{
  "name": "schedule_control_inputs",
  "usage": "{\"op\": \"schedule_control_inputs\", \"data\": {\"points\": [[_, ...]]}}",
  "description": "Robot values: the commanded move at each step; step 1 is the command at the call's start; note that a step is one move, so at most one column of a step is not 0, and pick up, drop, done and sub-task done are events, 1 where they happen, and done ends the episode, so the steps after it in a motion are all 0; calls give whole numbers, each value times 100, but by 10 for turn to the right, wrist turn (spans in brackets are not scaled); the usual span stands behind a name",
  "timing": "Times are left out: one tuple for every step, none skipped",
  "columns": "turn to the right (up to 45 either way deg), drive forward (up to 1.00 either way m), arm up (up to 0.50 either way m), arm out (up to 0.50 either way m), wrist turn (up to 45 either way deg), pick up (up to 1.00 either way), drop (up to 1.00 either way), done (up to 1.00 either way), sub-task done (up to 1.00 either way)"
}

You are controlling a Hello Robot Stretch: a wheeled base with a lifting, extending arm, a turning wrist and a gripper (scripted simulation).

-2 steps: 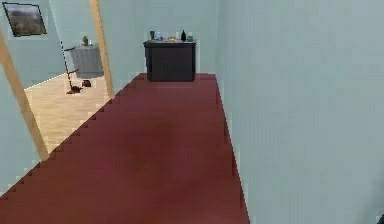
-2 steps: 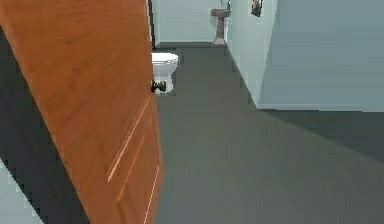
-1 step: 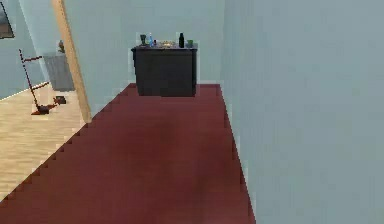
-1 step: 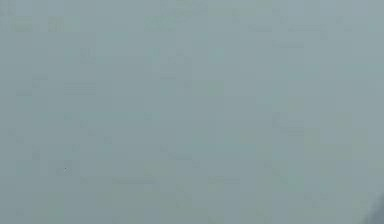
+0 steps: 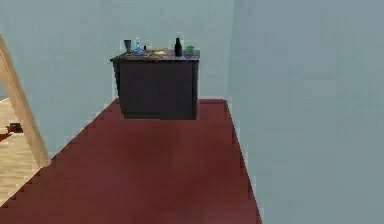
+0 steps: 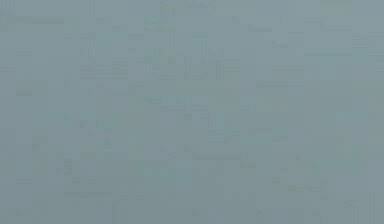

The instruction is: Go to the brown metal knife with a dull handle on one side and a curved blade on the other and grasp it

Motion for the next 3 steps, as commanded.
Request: {"op": "schedule_control_inputs", "data": {"points": [[0,100,0,0,0,0,0,0,0],[0,100,0,0,0,0,0,0,0],[60,0,0,0,0,0,0,0,0]]}}
